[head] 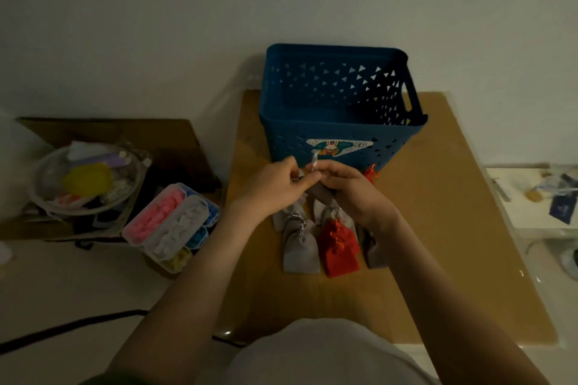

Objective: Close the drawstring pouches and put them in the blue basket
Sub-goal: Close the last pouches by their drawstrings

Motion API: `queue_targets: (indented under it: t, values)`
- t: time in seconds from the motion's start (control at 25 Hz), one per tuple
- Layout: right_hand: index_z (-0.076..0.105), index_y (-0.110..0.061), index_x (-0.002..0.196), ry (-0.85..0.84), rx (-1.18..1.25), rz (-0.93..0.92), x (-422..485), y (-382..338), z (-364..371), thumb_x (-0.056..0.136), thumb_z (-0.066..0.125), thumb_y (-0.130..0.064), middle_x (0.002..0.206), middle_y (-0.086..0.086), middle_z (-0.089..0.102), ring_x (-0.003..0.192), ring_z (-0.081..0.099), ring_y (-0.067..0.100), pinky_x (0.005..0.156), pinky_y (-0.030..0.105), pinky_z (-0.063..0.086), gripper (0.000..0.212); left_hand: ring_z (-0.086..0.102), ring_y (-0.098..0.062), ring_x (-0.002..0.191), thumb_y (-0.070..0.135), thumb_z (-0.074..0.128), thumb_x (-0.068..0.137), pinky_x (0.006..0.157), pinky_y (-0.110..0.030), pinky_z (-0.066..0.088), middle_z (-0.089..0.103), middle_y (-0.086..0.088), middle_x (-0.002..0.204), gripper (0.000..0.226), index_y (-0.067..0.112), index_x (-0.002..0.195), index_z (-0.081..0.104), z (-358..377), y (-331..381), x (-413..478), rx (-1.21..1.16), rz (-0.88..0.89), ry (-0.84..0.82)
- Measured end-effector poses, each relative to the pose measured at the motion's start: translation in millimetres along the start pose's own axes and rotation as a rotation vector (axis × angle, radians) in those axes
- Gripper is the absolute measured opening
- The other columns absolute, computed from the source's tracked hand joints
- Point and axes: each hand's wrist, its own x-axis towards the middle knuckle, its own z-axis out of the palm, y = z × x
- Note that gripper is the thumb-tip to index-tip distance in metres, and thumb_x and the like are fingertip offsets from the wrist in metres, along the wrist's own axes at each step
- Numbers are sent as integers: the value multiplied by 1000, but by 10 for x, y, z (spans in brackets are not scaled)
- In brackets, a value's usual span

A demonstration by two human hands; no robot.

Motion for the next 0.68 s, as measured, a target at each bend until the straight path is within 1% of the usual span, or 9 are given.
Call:
queue_targets:
  t: [0.08,0.16,0.28,0.36,0.44,0.52,0.56,0.64,0.68]
  values:
    - [63,-6,102,-48,9,-23,-18,-63,-59,92,46,-1,101,10,67,99,63,20,87,28,52,20,49,-12,71,53,44,93,57,-26,33,49,3,78,42,15,80,56,-13,44,9,-41,50,-19]
    - [62,-6,99,-52,-58,-17,-37,-95,-57,92,52,-8,96,9,64,93,62,18,85,27,52,12,46,-14,70,47,45,95,57,-26,30,44,1,76,44,12,70,55,-46,84,29,-42,78,-29]
    - [59,-9,84,144,-235,-75,-35,-169,-2,99,43,-15,77,-1,60,70,58,7,68,18,47,23,45,-15,66,50,46,94,60,-31,32,43,-3,73,52,9,62,46,-108,122,77,-83,102,-27]
    - [54,-12,76,294,-145,-111,-20,-194,23,102,38,-16,71,-2,53,62,52,5,63,17,43,31,45,-15,64,46,45,96,64,-33,33,43,-3,71,51,10,60,43,-120,144,82,-197,121,-26]
    - [49,-12,74,374,64,-116,3,-187,47,103,34,-12,70,-1,45,58,47,6,59,18,41,32,44,-12,64,39,45,97,66,-33,33,41,2,69,47,13,59,44,-89,141,67,-336,126,-5]
    - [49,-12,76,391,190,-92,18,-127,40,103,32,-12,69,0,45,57,46,7,56,18,43,31,44,-5,59,35,48,97,65,-28,33,43,8,64,40,19,60,48,-54,114,30,-599,51,-12]
    - [51,-13,77,372,216,-97,18,-95,12,103,33,-14,69,0,47,60,47,9,59,19,43,31,43,-4,57,33,49,97,63,-26,34,45,9,62,37,19,63,51,-53,95,8,-810,-16,-18]
    - [54,-12,77,323,185,-128,-21,-93,-63,102,37,-16,69,1,52,64,49,12,64,23,43,30,44,-7,56,27,48,97,61,-24,36,51,1,69,35,12,67,56,-88,54,-13,-1263,-140,-36]
    - [54,-10,78,311,122,-129,-64,-125,-92,101,39,-16,68,1,54,63,49,12,63,22,43,28,46,-7,56,25,46,98,60,-22,37,58,-3,75,39,10,63,56,-101,42,-23,-1443,-165,-62]
